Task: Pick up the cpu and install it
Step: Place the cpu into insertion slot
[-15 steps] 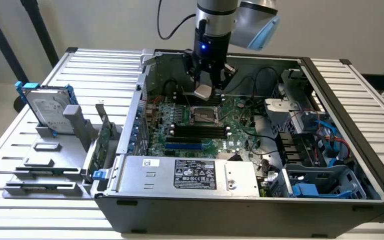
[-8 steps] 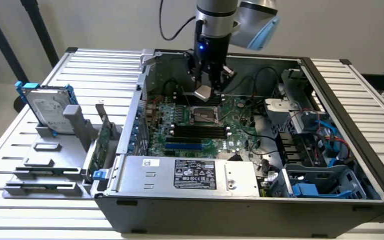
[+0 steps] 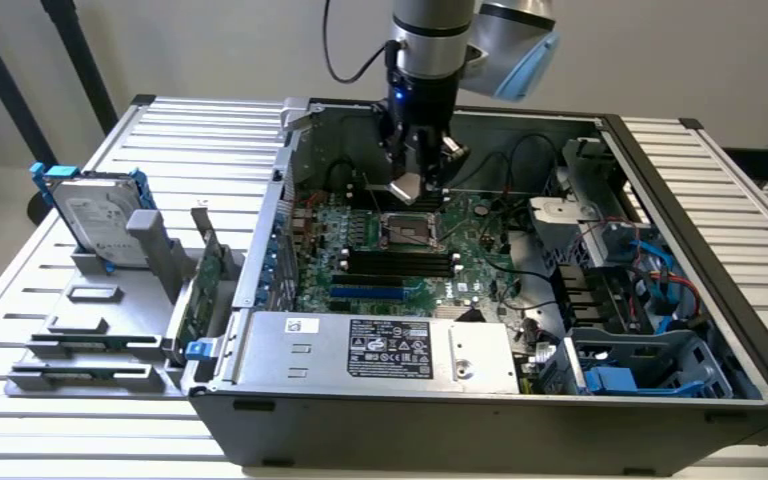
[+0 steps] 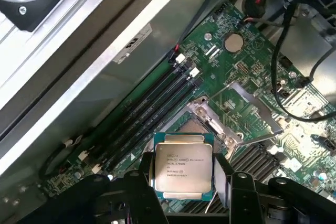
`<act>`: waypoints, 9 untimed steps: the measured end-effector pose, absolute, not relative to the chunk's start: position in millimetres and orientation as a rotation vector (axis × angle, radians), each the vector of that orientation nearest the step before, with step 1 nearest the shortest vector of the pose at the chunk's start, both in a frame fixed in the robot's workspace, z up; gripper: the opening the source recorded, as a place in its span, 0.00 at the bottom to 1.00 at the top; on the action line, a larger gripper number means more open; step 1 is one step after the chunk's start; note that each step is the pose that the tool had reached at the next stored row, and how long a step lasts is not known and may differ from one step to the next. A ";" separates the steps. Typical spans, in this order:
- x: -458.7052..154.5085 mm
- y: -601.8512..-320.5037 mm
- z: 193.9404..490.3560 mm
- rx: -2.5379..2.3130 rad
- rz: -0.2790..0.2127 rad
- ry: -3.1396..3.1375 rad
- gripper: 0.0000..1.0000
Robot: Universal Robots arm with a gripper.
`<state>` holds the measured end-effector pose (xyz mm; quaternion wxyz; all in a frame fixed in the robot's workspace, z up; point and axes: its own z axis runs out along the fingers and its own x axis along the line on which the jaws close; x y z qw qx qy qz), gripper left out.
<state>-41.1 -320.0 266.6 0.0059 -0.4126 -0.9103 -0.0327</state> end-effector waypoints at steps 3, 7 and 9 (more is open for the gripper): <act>-41.1 -320.0 265.5 -1.368 -0.103 -2.815 0.55; -41.1 -320.0 263.9 -1.471 -0.103 -2.765 0.55; -41.1 -320.0 263.1 -1.521 -0.104 -2.740 0.55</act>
